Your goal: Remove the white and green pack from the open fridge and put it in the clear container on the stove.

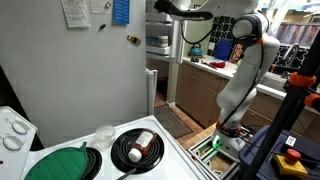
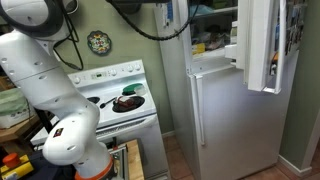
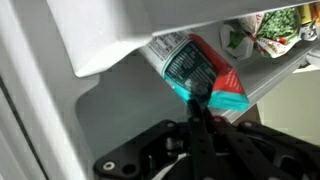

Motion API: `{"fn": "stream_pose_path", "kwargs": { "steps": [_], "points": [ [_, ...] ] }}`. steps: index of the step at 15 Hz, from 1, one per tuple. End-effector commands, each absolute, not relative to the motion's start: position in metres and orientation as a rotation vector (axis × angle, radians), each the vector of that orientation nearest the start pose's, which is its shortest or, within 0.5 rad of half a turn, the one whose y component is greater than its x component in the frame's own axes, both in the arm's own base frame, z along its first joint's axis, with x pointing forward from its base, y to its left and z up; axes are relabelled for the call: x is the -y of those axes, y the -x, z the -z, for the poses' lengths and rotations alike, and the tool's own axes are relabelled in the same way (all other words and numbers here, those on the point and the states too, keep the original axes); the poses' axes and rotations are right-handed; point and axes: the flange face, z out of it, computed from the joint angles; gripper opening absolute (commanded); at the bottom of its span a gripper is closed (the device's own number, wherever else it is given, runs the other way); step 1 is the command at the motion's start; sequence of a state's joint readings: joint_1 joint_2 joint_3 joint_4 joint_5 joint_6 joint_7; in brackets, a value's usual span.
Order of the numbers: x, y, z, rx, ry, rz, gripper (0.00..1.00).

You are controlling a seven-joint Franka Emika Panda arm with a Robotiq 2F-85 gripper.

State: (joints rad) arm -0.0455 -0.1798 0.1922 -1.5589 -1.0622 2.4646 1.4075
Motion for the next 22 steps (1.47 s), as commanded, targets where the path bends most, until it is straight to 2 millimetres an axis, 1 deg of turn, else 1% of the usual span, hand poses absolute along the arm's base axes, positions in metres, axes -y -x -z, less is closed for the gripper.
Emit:
{"fn": "stream_pose_path", "kwargs": {
  "steps": [1, 4, 7, 13, 18, 22],
  "points": [
    [-0.093, -0.507, -0.856, -0.924, 2.188, 2.113, 0.0],
    [-0.091, -0.496, -0.873, -0.907, 2.156, 2.147, 0.0],
    [-0.092, -0.489, -0.885, -0.871, 2.138, 2.153, 0.0],
    [-0.093, -0.476, -0.905, -0.721, 2.143, 2.042, 0.0],
    [-0.099, -0.456, -0.925, -0.553, 2.123, 1.964, 0.0],
    [-0.1, -0.439, -0.94, -0.477, 2.127, 1.936, 0.0]
  ]
}}
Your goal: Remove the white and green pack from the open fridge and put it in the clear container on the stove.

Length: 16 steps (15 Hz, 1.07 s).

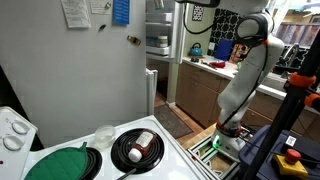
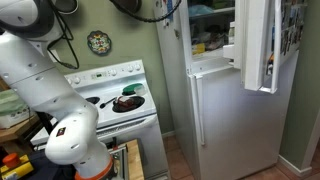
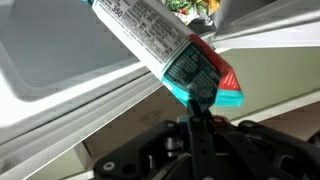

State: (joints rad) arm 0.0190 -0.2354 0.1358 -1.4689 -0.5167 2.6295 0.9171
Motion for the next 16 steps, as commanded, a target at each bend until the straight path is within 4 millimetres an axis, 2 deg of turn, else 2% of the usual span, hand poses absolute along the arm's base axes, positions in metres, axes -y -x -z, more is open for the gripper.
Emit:
{"fn": "stream_pose_path", "kwargs": {
  "steps": [1, 9, 16],
  "points": [
    [-0.1, -0.435, -0.943, -0.467, 2.135, 1.931, 0.0],
    [-0.093, -0.393, -0.961, -0.489, 2.299, 1.752, 0.0],
    [-0.091, -0.377, -0.94, -0.449, 2.514, 1.351, 0.0]
  ]
}}
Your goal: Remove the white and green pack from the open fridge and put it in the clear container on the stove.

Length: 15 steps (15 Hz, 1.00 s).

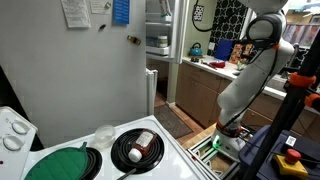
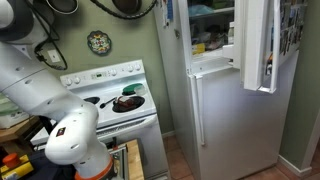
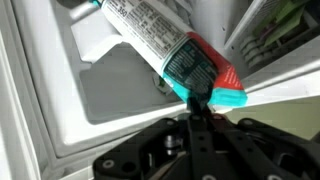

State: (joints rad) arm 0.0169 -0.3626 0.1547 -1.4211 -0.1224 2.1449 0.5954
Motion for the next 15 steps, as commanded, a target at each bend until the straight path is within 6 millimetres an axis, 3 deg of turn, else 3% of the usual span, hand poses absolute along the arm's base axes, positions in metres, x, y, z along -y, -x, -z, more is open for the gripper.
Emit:
{"fn": "stream_pose_path", "kwargs": {
  "steps": [1, 6, 15],
  "points": [
    [-0.093, -0.375, -0.935, -0.425, 2.529, 1.277, 0.0],
    [-0.11, -0.37, -0.904, -0.345, 2.616, 0.965, 0.0],
    [-0.187, -0.363, -0.835, -0.059, 2.748, 0.513, 0.0]
  ]
}}
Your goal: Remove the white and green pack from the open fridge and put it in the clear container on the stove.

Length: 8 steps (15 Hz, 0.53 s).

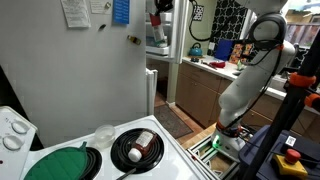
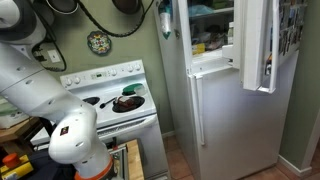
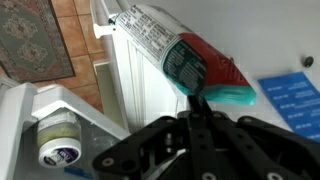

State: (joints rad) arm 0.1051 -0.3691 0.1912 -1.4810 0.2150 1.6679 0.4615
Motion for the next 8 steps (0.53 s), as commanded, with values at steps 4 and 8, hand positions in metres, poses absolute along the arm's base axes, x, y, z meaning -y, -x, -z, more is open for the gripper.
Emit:
{"fn": "stream_pose_path", "kwargs": {
  "steps": [4, 8],
  "points": [
    [-0.224, -0.353, -0.809, 0.099, 2.732, 0.335, 0.0],
    [-0.26, -0.34, -0.784, 0.24, 2.69, 0.157, 0.0]
  ]
}}
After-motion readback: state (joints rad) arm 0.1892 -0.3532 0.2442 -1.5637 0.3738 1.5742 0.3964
